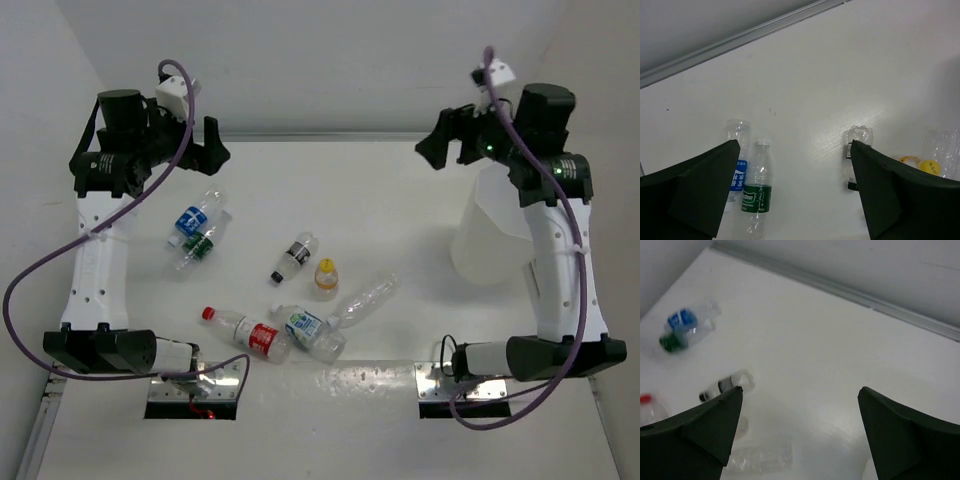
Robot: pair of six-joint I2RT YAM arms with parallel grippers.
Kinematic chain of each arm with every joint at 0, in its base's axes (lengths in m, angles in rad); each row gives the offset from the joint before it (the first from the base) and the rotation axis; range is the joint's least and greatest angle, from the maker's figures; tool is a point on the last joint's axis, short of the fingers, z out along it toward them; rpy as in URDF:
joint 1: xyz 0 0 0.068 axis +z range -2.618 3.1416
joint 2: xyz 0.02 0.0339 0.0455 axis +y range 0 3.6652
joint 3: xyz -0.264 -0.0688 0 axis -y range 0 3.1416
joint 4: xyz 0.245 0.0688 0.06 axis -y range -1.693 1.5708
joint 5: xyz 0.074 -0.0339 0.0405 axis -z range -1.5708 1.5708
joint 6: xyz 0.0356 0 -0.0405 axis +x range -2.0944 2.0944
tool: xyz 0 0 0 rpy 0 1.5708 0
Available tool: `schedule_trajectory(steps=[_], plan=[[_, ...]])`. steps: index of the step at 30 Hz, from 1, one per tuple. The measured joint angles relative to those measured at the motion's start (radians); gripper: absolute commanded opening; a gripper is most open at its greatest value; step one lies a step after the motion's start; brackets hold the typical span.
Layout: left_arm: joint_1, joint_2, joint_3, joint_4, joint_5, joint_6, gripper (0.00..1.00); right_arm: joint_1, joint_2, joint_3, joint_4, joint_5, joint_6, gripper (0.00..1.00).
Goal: Put the plastic bottles in the bin
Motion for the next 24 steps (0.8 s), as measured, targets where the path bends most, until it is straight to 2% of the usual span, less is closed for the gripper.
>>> schedule_trajectory(steps=[4, 6, 9, 12, 15, 19, 24], plan=[[0.0, 0.0, -0.01, -0.001, 0.015, 0.007, 1.0, 0.216, 0.023, 0.006, -0.105, 0.025, -0.197, 0.93], [0.0, 0.0, -0.012, -0.002, 0.023, 0.008, 1.0, 0.388, 0.036, -0.026, -0.157, 0.066, -0.323, 0.88], [0.0, 0.0, -0.017, -0.001, 0.031, 0.01, 1.0, 0.62, 0.064, -0.112, -0.237, 0.167, -0.491, 0.77], [0.002, -0.003, -0.034, -0.001, 0.032, 0.014, 1.0, 0.797, 0.12, -0.24, -0.311, 0.262, -0.622, 0.76], [0.006, -0.012, -0.061, -0.003, 0.032, 0.018, 1.0, 0.863, 0.158, -0.373, -0.333, 0.336, -0.703, 0.75], [0.007, -0.023, -0.08, -0.008, 0.032, 0.028, 1.0, 0.903, 0.156, -0.558, -0.271, 0.438, -0.789, 0.76], [0.007, -0.031, -0.082, -0.009, 0.031, 0.039, 1.0, 0.938, 0.156, -0.683, -0.16, 0.492, -0.869, 0.77]])
